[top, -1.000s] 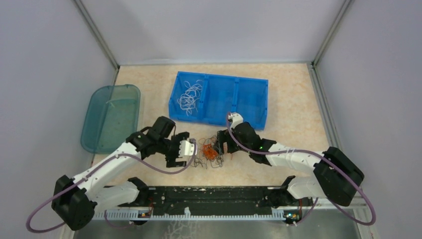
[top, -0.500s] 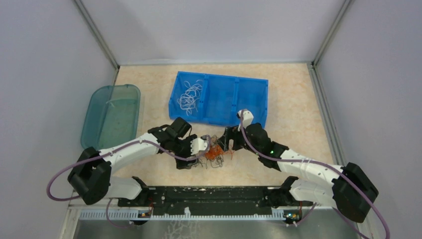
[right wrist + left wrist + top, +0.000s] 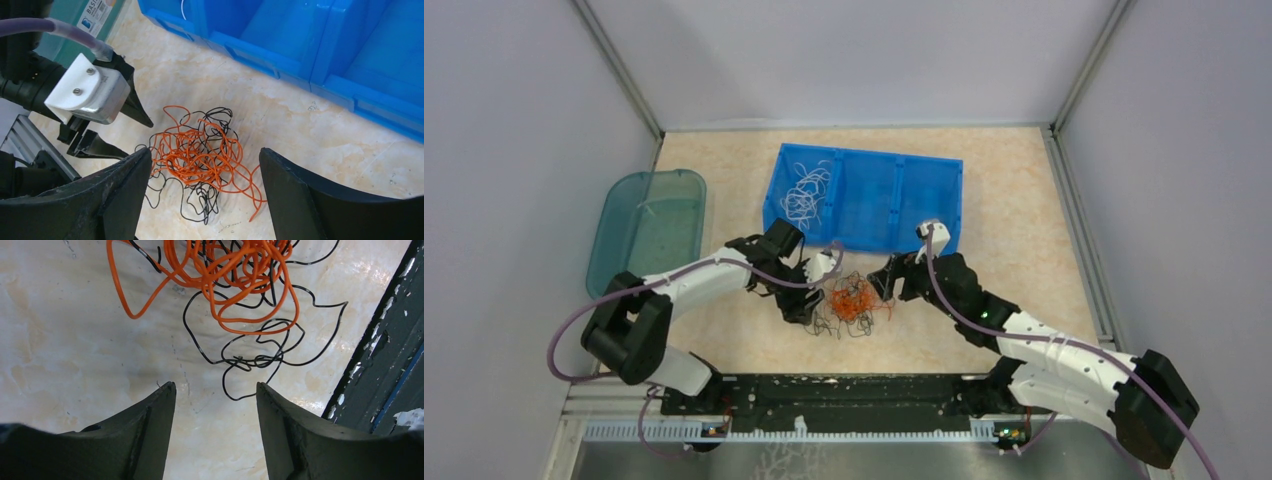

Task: Untangle the cables

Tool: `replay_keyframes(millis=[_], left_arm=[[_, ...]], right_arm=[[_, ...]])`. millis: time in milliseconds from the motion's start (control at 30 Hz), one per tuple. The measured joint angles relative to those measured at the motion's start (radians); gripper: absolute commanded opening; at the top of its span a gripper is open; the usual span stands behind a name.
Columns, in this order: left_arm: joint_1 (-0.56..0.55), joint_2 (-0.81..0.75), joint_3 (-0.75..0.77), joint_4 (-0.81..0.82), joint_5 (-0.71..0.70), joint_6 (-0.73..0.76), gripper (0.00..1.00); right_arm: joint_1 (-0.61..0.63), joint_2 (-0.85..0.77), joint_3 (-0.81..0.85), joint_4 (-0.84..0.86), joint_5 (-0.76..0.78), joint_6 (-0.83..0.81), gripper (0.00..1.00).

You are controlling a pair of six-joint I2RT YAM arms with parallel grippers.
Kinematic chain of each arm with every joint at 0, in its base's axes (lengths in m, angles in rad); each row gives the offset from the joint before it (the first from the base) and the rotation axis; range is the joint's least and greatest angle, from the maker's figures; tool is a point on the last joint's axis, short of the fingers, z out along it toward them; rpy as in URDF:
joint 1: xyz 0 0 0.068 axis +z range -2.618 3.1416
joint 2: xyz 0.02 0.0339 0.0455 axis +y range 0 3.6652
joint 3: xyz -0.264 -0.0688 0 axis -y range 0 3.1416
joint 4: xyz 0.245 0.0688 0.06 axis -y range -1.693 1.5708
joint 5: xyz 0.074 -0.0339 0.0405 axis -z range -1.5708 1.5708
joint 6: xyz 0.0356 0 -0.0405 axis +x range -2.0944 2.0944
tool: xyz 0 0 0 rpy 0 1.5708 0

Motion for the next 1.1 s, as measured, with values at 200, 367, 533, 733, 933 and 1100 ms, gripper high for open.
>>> replay_keyframes(millis=[200,367,533,733,933,1100], left_arm=[[0.006,0.058,0.015,0.000,0.028,-0.005,0.60],[0.006,0.048,-0.014,0.029,0.000,0.014,0.45],[0.006,0.011,-0.055,0.074,-0.053,0.032,0.17],[0.006,0.010,-0.056,0.096,-0.085,0.037,0.00],[0.006,-0.035,0.014,0.061,-0.124,0.080,0.00],[0.006,-0.162,0.129,-0.003,-0.134,0.158,0.00]], right_arm=[[0.000,-0.008,0.000,-0.002,0.026,0.000,0.78],[0.000,-0.011,0.000,-0.006,0.041,0.000,0.76],[0.000,-0.015,0.000,-0.007,0.047,0.000,0.75],[0.000,-0.026,0.000,-0.015,0.050,0.001,0.74],[0.000,-0.049,0.000,-0.023,0.051,0.008,0.75],[0.000,-0.049,0.000,-0.014,0.029,0.007,0.78]])
